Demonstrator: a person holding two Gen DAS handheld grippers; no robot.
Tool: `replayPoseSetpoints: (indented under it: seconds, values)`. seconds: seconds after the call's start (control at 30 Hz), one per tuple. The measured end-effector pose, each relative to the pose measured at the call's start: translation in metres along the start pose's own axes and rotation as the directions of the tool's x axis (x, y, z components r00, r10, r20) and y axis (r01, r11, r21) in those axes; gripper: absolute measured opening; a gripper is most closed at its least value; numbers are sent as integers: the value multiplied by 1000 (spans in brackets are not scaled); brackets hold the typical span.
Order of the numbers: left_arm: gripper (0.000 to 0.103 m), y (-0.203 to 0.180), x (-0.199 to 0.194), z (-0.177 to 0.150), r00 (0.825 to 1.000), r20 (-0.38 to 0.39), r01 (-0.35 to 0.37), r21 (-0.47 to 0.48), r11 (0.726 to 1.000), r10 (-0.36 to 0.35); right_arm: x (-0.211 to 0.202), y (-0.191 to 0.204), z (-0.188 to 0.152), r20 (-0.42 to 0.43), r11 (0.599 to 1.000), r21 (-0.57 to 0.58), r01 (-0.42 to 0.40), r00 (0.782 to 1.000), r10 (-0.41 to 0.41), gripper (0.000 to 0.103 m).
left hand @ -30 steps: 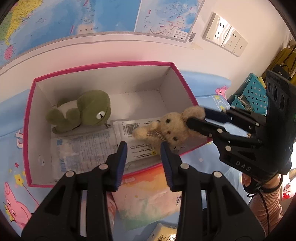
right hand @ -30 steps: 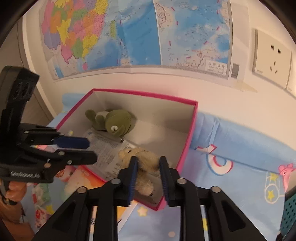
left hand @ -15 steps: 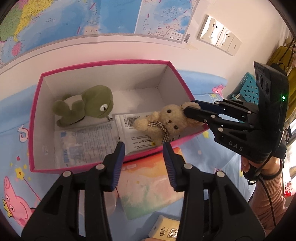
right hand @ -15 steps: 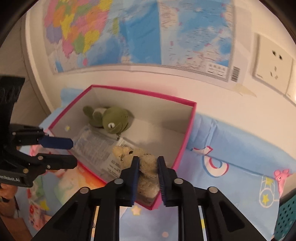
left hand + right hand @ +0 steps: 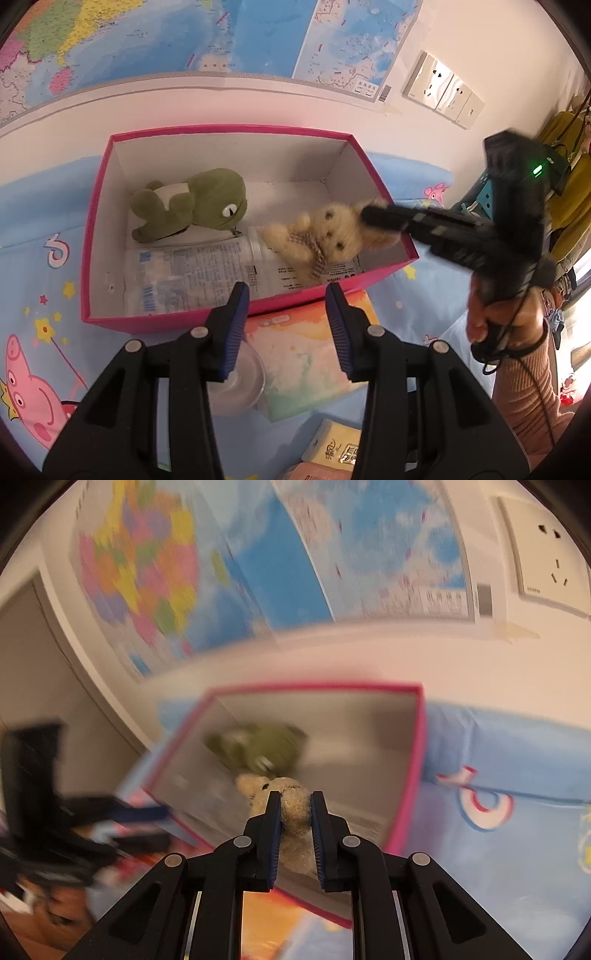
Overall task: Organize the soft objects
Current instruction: 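Withdraw both grippers from the pink box back toward the pile, then grasp the black cloth with both grippers and lift it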
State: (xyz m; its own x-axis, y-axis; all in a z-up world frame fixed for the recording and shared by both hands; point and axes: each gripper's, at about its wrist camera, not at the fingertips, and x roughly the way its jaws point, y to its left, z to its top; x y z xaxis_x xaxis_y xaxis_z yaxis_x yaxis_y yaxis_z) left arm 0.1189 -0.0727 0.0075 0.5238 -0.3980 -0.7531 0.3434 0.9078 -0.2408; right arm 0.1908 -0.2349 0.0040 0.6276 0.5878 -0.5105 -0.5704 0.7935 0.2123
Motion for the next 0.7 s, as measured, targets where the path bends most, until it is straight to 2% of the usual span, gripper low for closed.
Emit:
replayPoseSetpoints:
  seconds: [0.07,0.13,0.2,0.3,0.33,0.4,0.47,0.5,0.6,0.7]
  values:
    - [45,0,-1,0,1000,3,6,2,1000,-6,7,2,-4,-37,996,-25,82,996,-83,26]
    - [45,-1,-4,0,1000,11,14,7,1000,-14,1,8,-6,-18,992,-59,116,993,-117,30]
    - [45,-2,-7,-4,1000,20,24,17,1000,-24,-11,14,-7,23,983,-90,163,987,-161,39]
    - [45,-7,-18,-14,998,51,43,57,997,-46,-34,16,-13,70,982,-92,167,984,-161,43]
    - [45,-8,-23,-18,997,60,54,65,996,-58,-39,16,-15,77,984,-91,153,986,-147,43]
    - [46,-9,-33,-26,993,79,78,79,994,-84,-55,21,-24,94,992,-100,73,994,-64,43]
    - [60,-10,-45,-40,989,105,94,98,991,-104,-64,29,-32,90,994,-109,-11,996,21,44]
    - [62,-10,-51,-47,987,117,93,107,990,-106,-71,36,-41,82,991,-120,-57,994,67,44]
    - [63,-9,-62,-66,987,131,75,125,989,-91,-79,52,-63,43,979,-147,-141,988,149,45]
    - [63,-3,-68,-85,989,132,56,114,992,-71,-80,71,-88,-21,957,-168,-236,972,236,45]
